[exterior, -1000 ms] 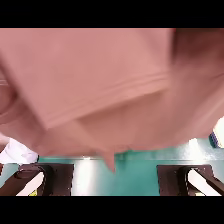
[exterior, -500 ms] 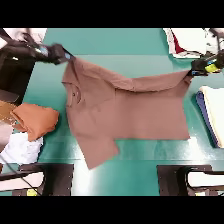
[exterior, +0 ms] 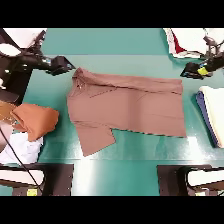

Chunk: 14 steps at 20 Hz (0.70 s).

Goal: Fold the shirts.

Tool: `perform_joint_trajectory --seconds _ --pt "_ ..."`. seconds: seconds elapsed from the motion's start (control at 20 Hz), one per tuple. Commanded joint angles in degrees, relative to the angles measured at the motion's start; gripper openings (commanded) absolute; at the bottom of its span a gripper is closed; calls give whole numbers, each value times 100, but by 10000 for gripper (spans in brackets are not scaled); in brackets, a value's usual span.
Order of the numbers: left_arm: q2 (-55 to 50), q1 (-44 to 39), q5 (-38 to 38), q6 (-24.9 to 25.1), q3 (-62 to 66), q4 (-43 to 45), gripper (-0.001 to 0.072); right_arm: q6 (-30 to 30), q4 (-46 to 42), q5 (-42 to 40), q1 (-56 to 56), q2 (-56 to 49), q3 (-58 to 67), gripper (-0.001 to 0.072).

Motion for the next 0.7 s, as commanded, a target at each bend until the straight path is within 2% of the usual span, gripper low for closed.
perform_joint_trajectory --seconds 0.0,0.1,0.2,0.4,0.55,0.65 --pt "544 411 -1003 -72 -111 1075 599 -197 48 857 -402 409 -15 439" --pt "1141 409 -1019 -164 -966 1436 599 -326 452 1139 -599 778 -306 438" --pt "1606 380 -1019 -275 -2022 1434 599 -437 894 1038 -710 1244 -911 438" --pt "2243 380 -428 -369 -3976 1449 600 -575 1062 614 -713 2020 -2070 437" --pt "2267 380 -92 -356 -4649 1408 600 -601 1064 498 -715 2343 -2597 437" --pt "2262 380 184 -146 -4865 1045 600 -608 1064 490 -715 2450 -2756 437"
